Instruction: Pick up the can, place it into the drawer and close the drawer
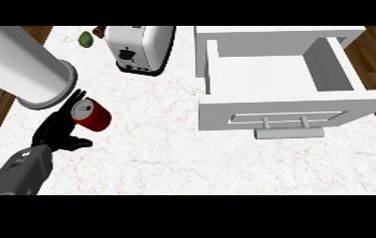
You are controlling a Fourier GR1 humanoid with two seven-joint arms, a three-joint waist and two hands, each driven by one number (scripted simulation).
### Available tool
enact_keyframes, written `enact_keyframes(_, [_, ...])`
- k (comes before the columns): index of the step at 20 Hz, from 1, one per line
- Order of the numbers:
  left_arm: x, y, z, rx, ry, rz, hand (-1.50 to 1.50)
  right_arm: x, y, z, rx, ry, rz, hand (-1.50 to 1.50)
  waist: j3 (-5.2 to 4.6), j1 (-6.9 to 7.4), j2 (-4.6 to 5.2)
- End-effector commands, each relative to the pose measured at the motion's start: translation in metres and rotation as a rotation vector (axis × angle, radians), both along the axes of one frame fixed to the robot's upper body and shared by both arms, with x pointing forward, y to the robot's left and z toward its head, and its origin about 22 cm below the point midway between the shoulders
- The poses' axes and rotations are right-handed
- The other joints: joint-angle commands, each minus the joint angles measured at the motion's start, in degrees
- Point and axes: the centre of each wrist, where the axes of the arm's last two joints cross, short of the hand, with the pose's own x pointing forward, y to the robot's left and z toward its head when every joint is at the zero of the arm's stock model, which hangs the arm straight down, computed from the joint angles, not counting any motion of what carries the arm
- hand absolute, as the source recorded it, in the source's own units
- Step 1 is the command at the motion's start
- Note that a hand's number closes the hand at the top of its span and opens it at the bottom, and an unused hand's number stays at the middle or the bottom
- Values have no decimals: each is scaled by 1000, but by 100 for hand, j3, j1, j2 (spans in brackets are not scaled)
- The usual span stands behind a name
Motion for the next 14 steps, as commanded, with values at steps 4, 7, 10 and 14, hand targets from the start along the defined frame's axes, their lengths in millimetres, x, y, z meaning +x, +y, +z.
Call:
enact_keyframes(4, [15,-10,8,-101,-15,-79,150,6,-7,-2,15,5,-15,-150,2,15,5])
enact_keyframes(7, [29,-9,22,-150,-8,-131,150,3,8,2,5,3,21,-150,1,-6,6])
enact_keyframes(10, [28,-28,10,-176,-58,-141,150,-4,1,0,17,-2,13,-150,3,1,-5])
enact_keyframes(14, [30,-43,7,-223,-115,-218,150,-3,2,-8,19,5,18,-150,5,14,-8])
